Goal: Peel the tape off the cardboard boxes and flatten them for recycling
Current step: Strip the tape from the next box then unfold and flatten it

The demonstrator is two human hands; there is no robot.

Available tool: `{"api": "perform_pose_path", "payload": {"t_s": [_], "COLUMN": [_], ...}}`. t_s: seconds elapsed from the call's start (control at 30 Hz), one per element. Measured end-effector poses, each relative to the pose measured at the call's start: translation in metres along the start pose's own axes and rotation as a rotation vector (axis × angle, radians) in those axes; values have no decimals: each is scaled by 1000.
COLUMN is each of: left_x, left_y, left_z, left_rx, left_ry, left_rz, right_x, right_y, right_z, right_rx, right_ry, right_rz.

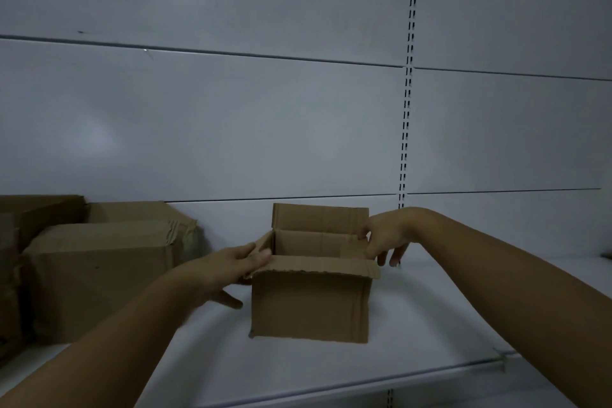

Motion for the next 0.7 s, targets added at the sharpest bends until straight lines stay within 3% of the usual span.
{"api": "perform_pose_path", "payload": {"t_s": [0.07,0.2,0.4,0.53,0.7], "left_x": [0,8,8,2,-2], "left_y": [-5,-12,-3,-9,-16], "left_z": [0,-4,11,32,35], "left_rx": [5,4,515,754,717], "left_ry": [-36,-108,-337,-439,-458], "left_rz": [-37,78,250,206,240], "right_x": [-1,-2,0,-4,-3], "right_y": [-1,-1,2,9,17], "right_z": [-1,5,32,43,28], "right_rx": [54,280,521,456,1], "right_ry": [34,89,128,74,34], "right_rz": [-31,-14,-40,-24,79]}}
Point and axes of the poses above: each hand's wrist, its own x-axis towards the middle knuckle, its own y-axis out of the back of the hand, z = x × y, the point moved 7 cm from there along x, towards the middle knuckle, and after that the axes turned 7 degrees about z, right-handed, at the moved point
